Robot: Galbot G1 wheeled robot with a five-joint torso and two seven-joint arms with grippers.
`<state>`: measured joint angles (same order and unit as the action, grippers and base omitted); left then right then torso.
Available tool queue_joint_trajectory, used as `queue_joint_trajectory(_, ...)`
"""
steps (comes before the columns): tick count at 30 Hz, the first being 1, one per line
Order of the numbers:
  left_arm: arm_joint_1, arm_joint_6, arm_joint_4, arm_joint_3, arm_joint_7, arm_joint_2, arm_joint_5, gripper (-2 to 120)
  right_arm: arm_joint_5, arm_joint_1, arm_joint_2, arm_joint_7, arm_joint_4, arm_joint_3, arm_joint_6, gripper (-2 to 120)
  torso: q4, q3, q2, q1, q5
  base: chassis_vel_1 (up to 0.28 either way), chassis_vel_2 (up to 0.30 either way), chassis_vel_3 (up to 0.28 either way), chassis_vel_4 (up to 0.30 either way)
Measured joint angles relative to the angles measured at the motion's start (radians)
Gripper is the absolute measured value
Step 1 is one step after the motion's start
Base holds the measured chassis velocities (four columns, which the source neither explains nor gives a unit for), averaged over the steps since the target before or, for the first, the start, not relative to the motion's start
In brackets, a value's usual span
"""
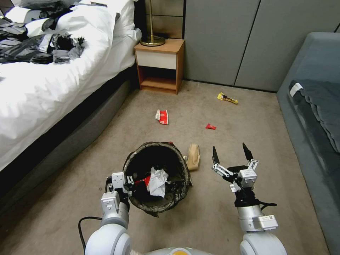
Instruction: Pick up the trash bin, then pick up the garbage from the floor and place it into the trash bin.
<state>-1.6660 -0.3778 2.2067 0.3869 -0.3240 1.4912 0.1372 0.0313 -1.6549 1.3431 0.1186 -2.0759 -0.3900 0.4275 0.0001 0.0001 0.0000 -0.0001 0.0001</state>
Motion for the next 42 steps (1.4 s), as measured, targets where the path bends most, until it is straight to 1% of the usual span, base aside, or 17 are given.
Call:
queue_joint_trajectory(2,0.0,0.0,0.001,0.0,0.0,0.0,0.0,0,0.0,0.0,0.0,0.0,0.003,0.0,0.002,100,-0.0001,0.0,0.0,0.0,-0.0004,-0.232,0.266,0.236,-0.26)
queue_joint_trajectory(4,0.0,0.0,0.001,0.001,0.0,0.0,0.0,0,0.0,0.002,0.0,-0.002,0.005,-0.001,0.007,100,0.0,0.0,0.0,0.0,0.0003,-0.255,0.283,0.26,-0.272)
queue_joint_trajectory(7,0.001,-0.001,0.001,0.002,0.0,0.0,0.001,0,0.0,0.007,0.001,-0.011,0.007,-0.004,0.023,100,-0.0001,0.0,0.0,0.0,-0.0005,-0.263,0.252,0.268,-0.247)
queue_joint_trajectory(8,0.002,-0.001,0.001,0.002,0.0,0.0,0.002,0,0.0,0.011,0.001,-0.015,0.007,-0.004,0.029,100,0.0001,0.0,0.0,0.0,0.0004,-0.265,0.195,0.221,-0.225)
queue_joint_trajectory(9,0.003,-0.001,0.001,0.003,0.0,0.0,0.002,0,0.0,0.014,0.001,-0.018,0.008,-0.004,0.031,100,-0.0001,0.0,0.0,0.0,-0.0004,-0.207,0.195,0.221,-0.181)
queue_joint_trajectory(11,0.003,-0.001,0.001,0.002,0.001,0.001,0.002,0,-0.001,0.017,0.001,-0.02,0.008,-0.005,0.035,100,-0.0001,0.0,0.0,0.0,-0.0003,-0.164,0.175,0.188,-0.14)
queue_joint_trajectory(28,0.005,-0.004,0.005,0.004,0.001,-0.002,0.006,0,-0.004,0.026,-0.002,-0.023,0.013,-0.004,0.033,100,-0.0001,0.0,0.0,0.0,-0.0001,0.0,0.001,-0.004,0.002)
queue_joint_trajectory(32,0.005,-0.006,0.013,0.012,0.001,-0.003,0.015,0,0.003,0.053,-0.013,-0.02,0.011,-0.004,0.028,100,-0.0001,0.0,0.0,0.0,-0.0001,0.0,0.0,0.0,0.0)
queue_joint_trajectory(35,0.004,-0.008,0.022,0.02,0.001,-0.005,0.021,0,0.006,0.107,-0.03,-0.014,0.002,-0.004,-0.012,100,0.0,0.0,0.0,0.0,-0.0002,0.0,0.0,0.0,0.0)
queue_joint_trajectory(36,0.004,-0.008,0.022,0.02,0.001,-0.005,0.021,0,0.006,0.107,-0.03,-0.014,0.002,-0.004,-0.012,100,0.0,0.0,0.0,0.0,-0.0002,0.0,0.0,0.0,0.0)
queue_joint_trajectory(38,0.003,-0.009,0.025,0.024,0.0,-0.003,0.022,0,0.014,0.154,-0.04,-0.008,0.0,0.006,-0.055,100,0.0001,0.0,0.0,0.0,-0.0001,0.0,0.0,0.0,0.0)
queue_joint_trajectory(40,0.003,-0.009,0.025,0.024,0.0,-0.003,0.021,0,0.019,0.167,-0.043,-0.006,0.0,0.012,-0.072,100,0.0001,0.0,0.0,0.0,-0.0002,0.0,0.0,0.0,0.0)
queue_joint_trajectory(42,0.004,-0.012,0.026,0.023,0.0,-0.002,0.02,0,0.035,0.194,-0.048,0.0,0.006,0.025,-0.116,100,-0.0001,0.0,0.0,0.0,-0.0002,0.0,0.0,0.0,0.0)
